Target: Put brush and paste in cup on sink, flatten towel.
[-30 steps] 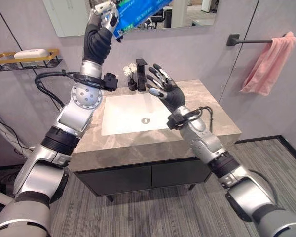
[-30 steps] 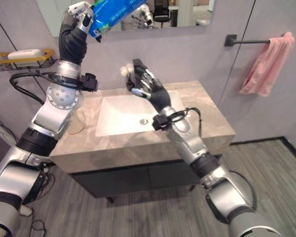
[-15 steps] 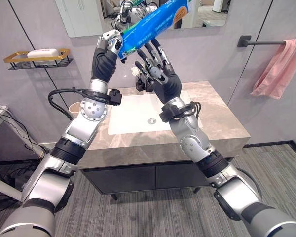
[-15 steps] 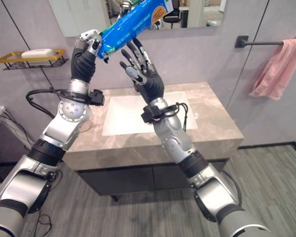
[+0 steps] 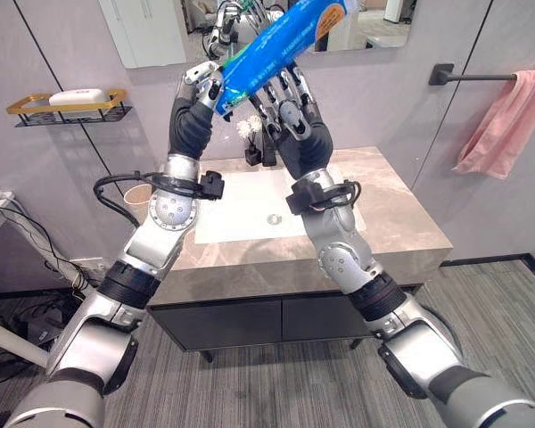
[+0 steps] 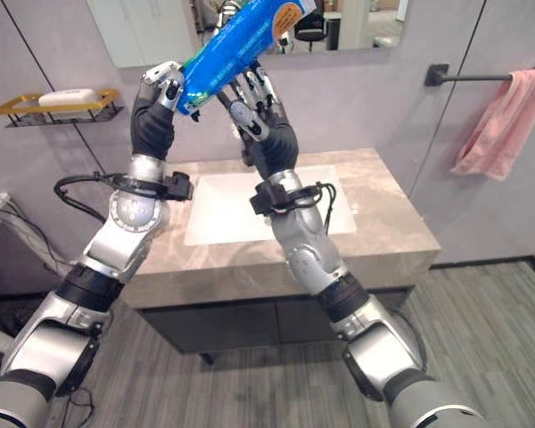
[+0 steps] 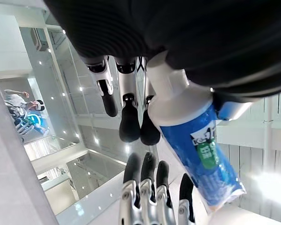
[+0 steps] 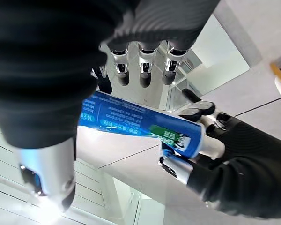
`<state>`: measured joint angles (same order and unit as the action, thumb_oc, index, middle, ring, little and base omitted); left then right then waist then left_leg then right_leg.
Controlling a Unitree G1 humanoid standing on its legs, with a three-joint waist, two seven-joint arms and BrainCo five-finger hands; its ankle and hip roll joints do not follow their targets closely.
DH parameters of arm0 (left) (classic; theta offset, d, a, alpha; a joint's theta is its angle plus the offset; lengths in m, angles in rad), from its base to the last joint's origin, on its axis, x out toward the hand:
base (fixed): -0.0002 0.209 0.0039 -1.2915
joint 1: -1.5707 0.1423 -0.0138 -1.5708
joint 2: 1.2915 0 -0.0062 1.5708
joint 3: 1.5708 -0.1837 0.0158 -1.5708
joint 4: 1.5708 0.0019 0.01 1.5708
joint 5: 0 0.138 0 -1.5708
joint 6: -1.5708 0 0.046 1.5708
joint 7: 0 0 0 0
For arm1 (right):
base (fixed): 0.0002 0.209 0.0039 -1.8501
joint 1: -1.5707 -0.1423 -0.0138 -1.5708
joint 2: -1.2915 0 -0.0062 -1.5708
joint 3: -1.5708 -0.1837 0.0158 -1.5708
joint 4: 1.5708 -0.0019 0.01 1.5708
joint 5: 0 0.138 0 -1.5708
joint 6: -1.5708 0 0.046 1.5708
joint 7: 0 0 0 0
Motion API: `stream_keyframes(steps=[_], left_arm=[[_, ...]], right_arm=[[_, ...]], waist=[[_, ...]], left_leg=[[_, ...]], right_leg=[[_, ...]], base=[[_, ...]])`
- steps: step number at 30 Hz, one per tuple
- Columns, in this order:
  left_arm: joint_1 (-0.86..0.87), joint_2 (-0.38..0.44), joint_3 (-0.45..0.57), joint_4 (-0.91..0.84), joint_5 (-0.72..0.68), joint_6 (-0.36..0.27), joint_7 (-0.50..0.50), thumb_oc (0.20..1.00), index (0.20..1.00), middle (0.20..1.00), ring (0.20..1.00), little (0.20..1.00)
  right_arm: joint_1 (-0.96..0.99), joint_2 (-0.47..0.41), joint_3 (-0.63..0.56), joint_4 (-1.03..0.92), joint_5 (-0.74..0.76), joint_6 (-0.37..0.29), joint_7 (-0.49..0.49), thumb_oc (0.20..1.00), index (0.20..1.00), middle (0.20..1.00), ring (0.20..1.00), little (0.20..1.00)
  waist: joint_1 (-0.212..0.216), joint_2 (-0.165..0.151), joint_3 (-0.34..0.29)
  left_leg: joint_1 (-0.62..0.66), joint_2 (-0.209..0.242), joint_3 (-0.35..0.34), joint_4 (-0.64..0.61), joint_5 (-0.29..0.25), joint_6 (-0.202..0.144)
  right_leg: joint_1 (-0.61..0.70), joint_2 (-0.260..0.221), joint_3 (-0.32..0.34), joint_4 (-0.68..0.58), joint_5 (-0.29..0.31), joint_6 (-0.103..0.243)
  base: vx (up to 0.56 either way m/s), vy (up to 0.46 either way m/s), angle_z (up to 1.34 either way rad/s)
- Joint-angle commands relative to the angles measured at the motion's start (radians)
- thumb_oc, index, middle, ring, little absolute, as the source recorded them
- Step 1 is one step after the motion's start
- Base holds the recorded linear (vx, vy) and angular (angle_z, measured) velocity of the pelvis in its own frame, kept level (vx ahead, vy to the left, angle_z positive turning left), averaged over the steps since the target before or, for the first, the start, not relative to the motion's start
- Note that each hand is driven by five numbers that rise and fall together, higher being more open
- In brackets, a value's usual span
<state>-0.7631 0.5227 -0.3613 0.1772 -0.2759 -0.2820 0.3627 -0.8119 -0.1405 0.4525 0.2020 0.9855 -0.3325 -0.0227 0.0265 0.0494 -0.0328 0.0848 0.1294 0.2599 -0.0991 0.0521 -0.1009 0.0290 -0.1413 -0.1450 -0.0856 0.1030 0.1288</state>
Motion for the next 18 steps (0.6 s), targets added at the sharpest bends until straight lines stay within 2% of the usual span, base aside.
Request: stream_keyframes(steps=[1, 14, 18], left_arm=[[-0.034, 0.048, 0.035, -0.005, 0.001, -0.045, -0.01, 0.2, 0.2, 0.2, 0.2, 0.2], [0.007, 0.05, 0.046, -0.033, -0.009, -0.039, -0.028, 0.2, 0.2, 0.2, 0.2, 0.2], [0.032, 0.053, 0.053, -0.049, -0.02, -0.038, -0.042, 0.2, 0.2, 0.2, 0.2, 0.2]], right_arm=[[-0.182, 0.046, -0.063, -0.028, -0.024, -0.07, -0.003, 1.0, 1.0, 1.0, 1.0, 1.0], [-0.215, 0.043, -0.074, -0.034, -0.052, -0.07, -0.053, 1.0, 1.0, 1.0, 1.0, 1.0], [-0.214, 0.05, -0.083, -0.036, -0.052, -0.074, -0.065, 1.0, 1.0, 1.0, 1.0, 1.0]], waist=[[0.024, -0.076, -0.044], [0.054, -0.108, -0.023], [0.057, -0.109, -0.02]], left_leg=[[-0.009, 0.001, -0.054, 0.012, -0.014, -0.002], [-0.039, -0.009, -0.069, 0.012, -0.017, 0.006], [-0.039, -0.01, -0.069, 0.012, -0.018, 0.008]], right_leg=[[-0.021, -0.089, 0.034, -0.002, 0.064, 0.075], [-0.035, -0.095, 0.023, -0.002, 0.07, 0.081], [-0.037, -0.096, 0.024, -0.002, 0.071, 0.082]], base=[[0.0, 0.0, 0.0], [0.0, 0.004, 0.01], [0.01, 0.006, 0.05]])
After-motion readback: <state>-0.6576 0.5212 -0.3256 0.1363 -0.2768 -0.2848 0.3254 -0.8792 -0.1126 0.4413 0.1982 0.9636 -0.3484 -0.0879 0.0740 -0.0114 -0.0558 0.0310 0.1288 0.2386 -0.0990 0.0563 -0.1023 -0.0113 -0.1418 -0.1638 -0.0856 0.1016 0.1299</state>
